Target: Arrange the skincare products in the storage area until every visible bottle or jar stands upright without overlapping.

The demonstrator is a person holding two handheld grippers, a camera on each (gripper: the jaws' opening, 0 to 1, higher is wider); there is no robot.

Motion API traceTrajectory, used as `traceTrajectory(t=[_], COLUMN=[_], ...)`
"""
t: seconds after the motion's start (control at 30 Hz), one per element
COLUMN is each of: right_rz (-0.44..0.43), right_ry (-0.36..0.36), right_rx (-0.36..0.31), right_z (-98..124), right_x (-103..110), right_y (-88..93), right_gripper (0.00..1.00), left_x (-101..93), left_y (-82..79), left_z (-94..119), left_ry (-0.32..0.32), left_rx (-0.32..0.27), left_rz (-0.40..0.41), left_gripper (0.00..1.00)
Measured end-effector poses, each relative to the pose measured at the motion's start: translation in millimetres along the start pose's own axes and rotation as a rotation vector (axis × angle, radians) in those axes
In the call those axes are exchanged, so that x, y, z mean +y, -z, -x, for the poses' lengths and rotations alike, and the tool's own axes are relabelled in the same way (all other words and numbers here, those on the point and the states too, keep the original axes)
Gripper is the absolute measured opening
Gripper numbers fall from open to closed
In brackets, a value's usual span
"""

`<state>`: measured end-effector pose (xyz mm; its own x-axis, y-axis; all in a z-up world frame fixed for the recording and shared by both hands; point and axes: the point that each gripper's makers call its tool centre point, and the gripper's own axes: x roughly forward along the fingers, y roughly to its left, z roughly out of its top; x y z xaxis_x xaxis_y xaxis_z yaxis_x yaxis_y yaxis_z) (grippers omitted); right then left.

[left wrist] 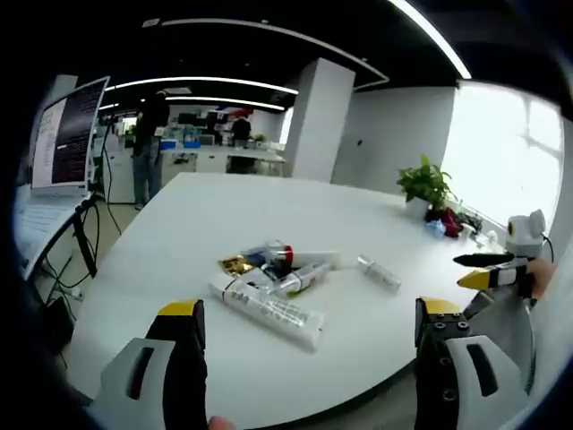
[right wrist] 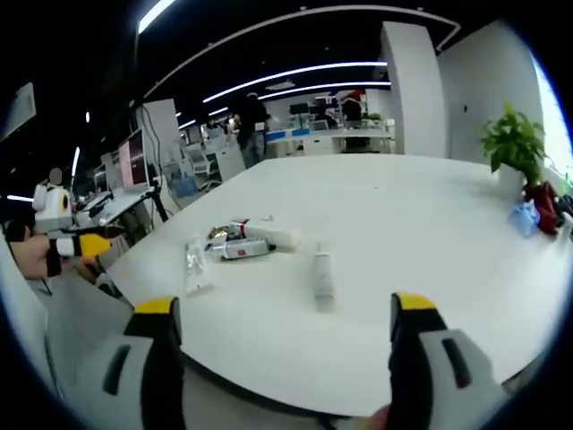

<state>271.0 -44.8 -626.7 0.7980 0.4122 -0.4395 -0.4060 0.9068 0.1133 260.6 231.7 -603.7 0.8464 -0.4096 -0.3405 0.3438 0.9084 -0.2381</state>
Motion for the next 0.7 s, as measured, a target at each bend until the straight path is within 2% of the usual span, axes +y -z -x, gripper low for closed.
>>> traceTrajectory(t=[0.1,0.23,0.43,0.6,0.7], right_rz=[0.000,-0.003,-0.014,-0.025,-0.027], right_ry=[0.000,0.001,0.003,0.006,0.004], right_rx=[0.002,0.005,0.012,0.019,0.027], right_z=[-0.2,-0.6,-1.3,-2.3,-3.1], right_x=[-0.3,-0.6,-1.3,-2.4,-2.0], right_y=[0.2,0.2,0.6,1.3,2.1], right_gripper=[0.97,0.97,0.98,0.98,0.99], left_x=[1.3,1.3,1.9,1.8,2.0], left_y=[0.5,1.9,2.4,7.6,6.0], left_z=[0.5,1.0,1.2,1.5,1.7], left_ry=[-0.001,0.007,0.004,0.011,0.010], left_rx=[0.003,0.011,0.012,0.042,0.034], left_rz=[0.007,0.028,0.025,0.056,0.055], left_gripper=[0.96,0.91,0.94,0.91,0.92])
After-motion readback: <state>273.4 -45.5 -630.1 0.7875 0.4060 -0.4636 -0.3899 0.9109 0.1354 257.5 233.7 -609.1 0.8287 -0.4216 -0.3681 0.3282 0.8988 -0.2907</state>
